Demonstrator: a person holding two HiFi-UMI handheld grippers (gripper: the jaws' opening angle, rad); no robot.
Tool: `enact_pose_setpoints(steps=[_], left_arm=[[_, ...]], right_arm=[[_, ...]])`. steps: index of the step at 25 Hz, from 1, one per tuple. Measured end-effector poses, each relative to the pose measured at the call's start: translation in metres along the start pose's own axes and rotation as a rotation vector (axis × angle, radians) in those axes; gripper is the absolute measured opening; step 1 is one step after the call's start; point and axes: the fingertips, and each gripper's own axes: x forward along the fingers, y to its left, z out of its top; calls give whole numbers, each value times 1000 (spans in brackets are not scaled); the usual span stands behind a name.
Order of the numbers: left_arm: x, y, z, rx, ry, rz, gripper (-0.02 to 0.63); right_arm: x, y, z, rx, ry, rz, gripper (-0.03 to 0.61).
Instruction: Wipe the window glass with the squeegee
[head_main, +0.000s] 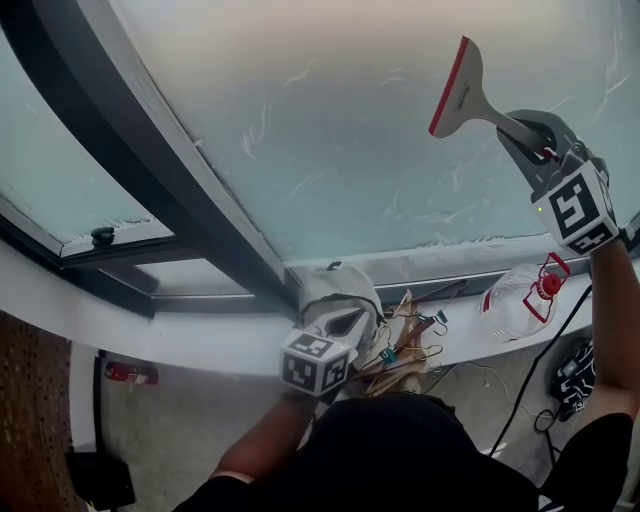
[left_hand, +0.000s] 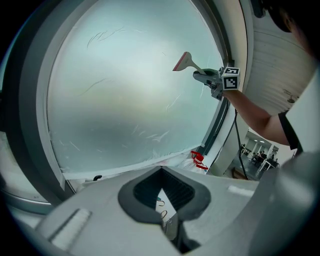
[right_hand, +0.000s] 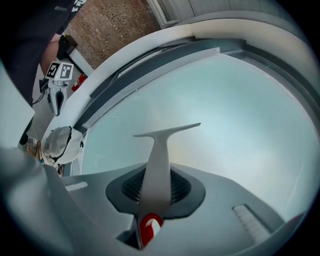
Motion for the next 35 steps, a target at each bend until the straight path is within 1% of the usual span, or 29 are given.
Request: enact_pose_setpoints(steps=[4,7,9,11,14,16,18,21,24,26,29,35], left_arm=[[-14,17,-7,28,7,-8,0],[-26,30,-8,28,0,-15,0],[-34,36,-10,21,3,-24,0],[-41,45,-12,21,8,-28,0],[-50,58,-18,29,6,-33,0],[-55,64,-22,29,5,-44,0],[-57,67,-25,23,9,-62,0],[-60,67,-21,6,2,-74,0],[-58,66,-24,10,-15,-93,0],[-57,62,-32,12,-19,-101,0],[-61,52,-42,-10,-8,-86,0],[-64,30,-57,-47,-21,6,0]], right_arm=[[4,46,2,132,22,15,81],[9,87,4,274,29,34,81],[11,117,6,391,33,46,81],[13,148,11,532,28,55,81],[11,197,25,746,-3,56,83],[9,230,37,852,-29,51,83],[7,262,48,927,-45,52,83],[2,304,54,1025,-33,65,83],[-9,331,53,1144,-19,70,83],[-17,340,50,1183,-14,69,83],[-27,344,46,1203,-27,81,83],[-60,334,30,1202,-86,108,83]])
